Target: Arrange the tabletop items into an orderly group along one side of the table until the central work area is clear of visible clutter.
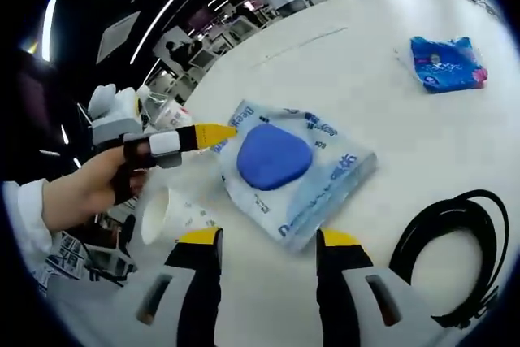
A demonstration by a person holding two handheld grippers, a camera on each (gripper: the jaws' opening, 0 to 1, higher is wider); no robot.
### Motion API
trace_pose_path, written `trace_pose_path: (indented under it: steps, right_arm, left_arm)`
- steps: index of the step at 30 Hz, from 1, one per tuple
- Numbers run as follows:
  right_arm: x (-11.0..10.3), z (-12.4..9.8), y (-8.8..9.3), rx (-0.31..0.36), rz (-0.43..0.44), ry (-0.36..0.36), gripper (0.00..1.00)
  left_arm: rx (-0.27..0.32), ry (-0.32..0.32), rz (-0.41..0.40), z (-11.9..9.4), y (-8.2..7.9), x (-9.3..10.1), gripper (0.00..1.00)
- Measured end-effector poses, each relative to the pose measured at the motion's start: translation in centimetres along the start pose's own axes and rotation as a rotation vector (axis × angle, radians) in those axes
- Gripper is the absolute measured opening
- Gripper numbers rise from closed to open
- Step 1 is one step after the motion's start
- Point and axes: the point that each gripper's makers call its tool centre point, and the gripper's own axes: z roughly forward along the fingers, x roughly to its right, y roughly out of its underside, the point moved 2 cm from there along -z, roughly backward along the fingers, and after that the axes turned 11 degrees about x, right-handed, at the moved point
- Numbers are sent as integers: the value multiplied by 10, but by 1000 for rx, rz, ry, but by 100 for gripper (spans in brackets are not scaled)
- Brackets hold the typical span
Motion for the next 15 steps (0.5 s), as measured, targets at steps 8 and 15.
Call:
trace_pose_path:
  steps: [8, 15]
  right_arm:
    - [18, 0, -3, 14, 6, 87, 19]
    - [35, -4, -19, 52, 65, 138, 4]
  left_arm:
    - [-53, -23, 21, -6, 12, -6, 31]
    - [-85, -58, -19, -11, 16, -17, 0]
